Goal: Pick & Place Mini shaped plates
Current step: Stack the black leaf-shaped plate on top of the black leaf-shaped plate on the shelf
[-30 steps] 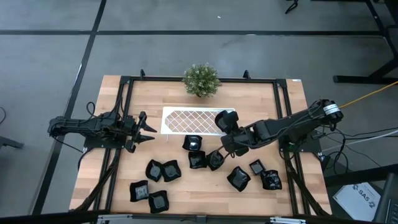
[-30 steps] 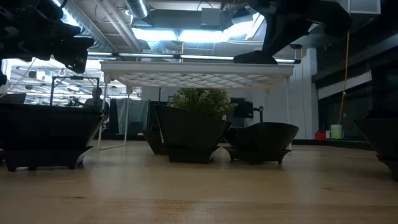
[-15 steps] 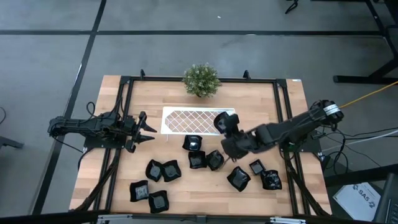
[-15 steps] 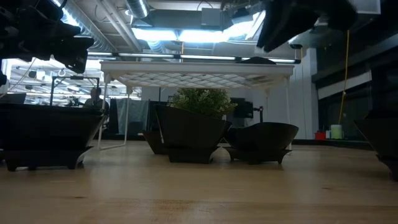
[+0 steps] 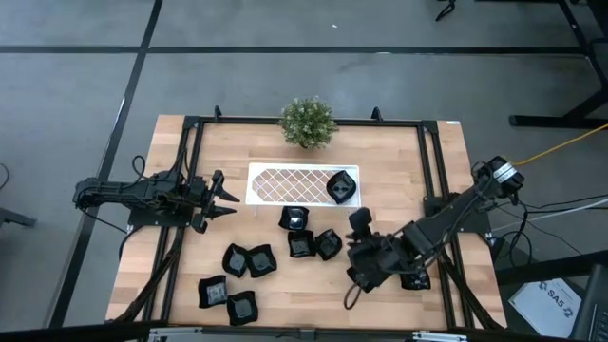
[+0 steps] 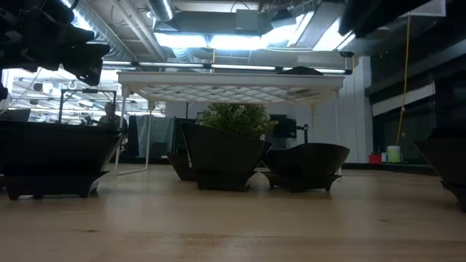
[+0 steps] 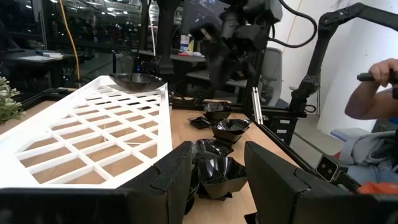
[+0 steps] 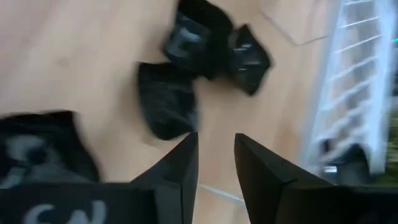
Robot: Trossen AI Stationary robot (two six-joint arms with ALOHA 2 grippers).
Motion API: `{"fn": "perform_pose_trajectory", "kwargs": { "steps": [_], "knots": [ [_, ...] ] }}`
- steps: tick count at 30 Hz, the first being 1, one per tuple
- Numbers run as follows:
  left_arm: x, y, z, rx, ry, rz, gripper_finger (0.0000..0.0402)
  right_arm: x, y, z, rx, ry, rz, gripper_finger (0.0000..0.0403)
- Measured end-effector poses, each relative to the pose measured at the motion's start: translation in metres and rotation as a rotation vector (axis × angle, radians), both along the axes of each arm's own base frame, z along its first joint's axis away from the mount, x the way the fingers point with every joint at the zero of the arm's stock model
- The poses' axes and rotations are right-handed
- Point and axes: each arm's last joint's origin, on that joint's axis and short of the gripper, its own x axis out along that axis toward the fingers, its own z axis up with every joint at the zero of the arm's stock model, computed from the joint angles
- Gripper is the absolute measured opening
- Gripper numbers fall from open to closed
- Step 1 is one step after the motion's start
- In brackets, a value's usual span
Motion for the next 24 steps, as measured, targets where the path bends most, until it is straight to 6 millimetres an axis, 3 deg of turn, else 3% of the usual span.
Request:
{"fn": "perform_pose_trajectory", "kwargs": {
  "steps": [10,24],
  "knots": [
    [0.0,0.0,0.0,0.0,0.0,0.0,0.0143,-0.011,0.021,-0.006,0.434,0.152,-0.115,0.0104],
    [0.0,0.0,0.0,0.0,0.0,0.0,0.0143,-0.012,0.054,-0.034,0.546,0.211,-0.239,0.0104]
  ]
}}
